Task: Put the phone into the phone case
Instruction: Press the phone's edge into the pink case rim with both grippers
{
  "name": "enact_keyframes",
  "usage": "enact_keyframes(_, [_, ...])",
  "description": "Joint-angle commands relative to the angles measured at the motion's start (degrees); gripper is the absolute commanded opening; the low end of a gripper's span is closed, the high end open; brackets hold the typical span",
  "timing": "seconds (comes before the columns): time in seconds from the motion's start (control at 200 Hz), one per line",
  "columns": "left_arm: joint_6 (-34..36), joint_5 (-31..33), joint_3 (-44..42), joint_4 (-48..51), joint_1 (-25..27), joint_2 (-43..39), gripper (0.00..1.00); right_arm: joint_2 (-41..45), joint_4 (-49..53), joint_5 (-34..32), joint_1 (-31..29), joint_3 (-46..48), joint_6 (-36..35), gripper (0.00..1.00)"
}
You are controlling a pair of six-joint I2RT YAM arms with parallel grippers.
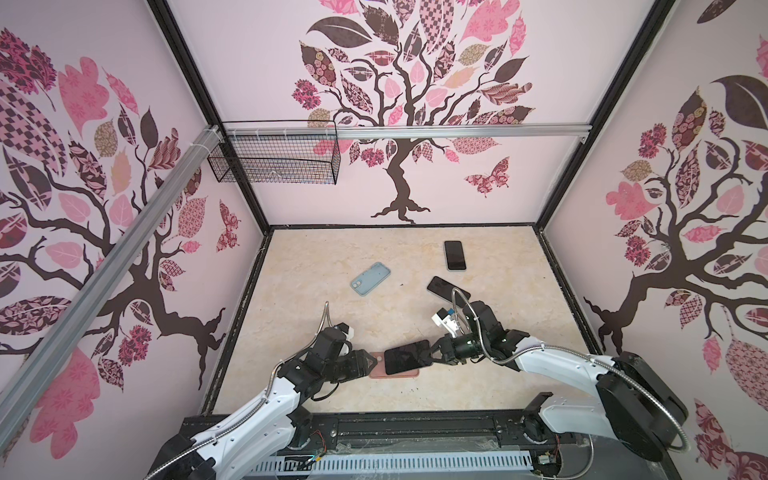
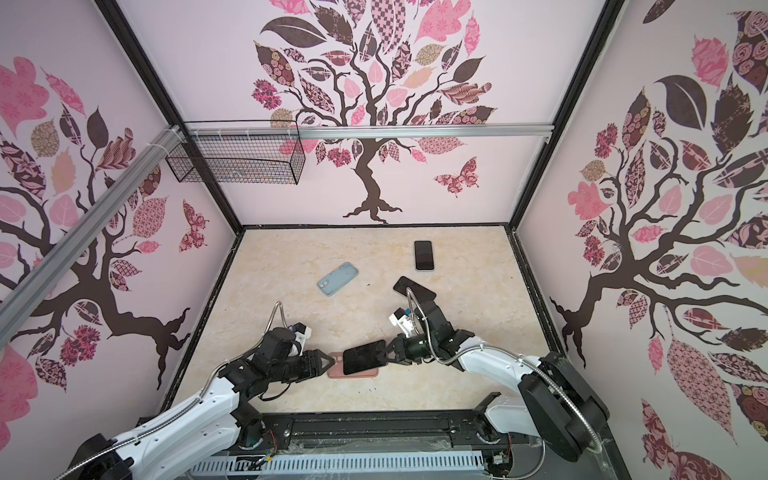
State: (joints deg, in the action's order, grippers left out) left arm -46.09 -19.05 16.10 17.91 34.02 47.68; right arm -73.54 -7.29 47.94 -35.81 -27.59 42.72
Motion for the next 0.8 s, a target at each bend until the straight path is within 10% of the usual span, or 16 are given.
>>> enact_keyframes(0.0, [-0.36,-1.68,-2.18,-5.14,0.08,0.85,0.58,-2.04,-4.70,3.25,0.13,-2.30,0.85,0.00])
enact_keyframes(0.795, [-1.50,-4.23,-3.26,-12.39,0.12,9.89,0.54,-12.01,-12.47,4.17,0.00,-2.42,3.51,0.00])
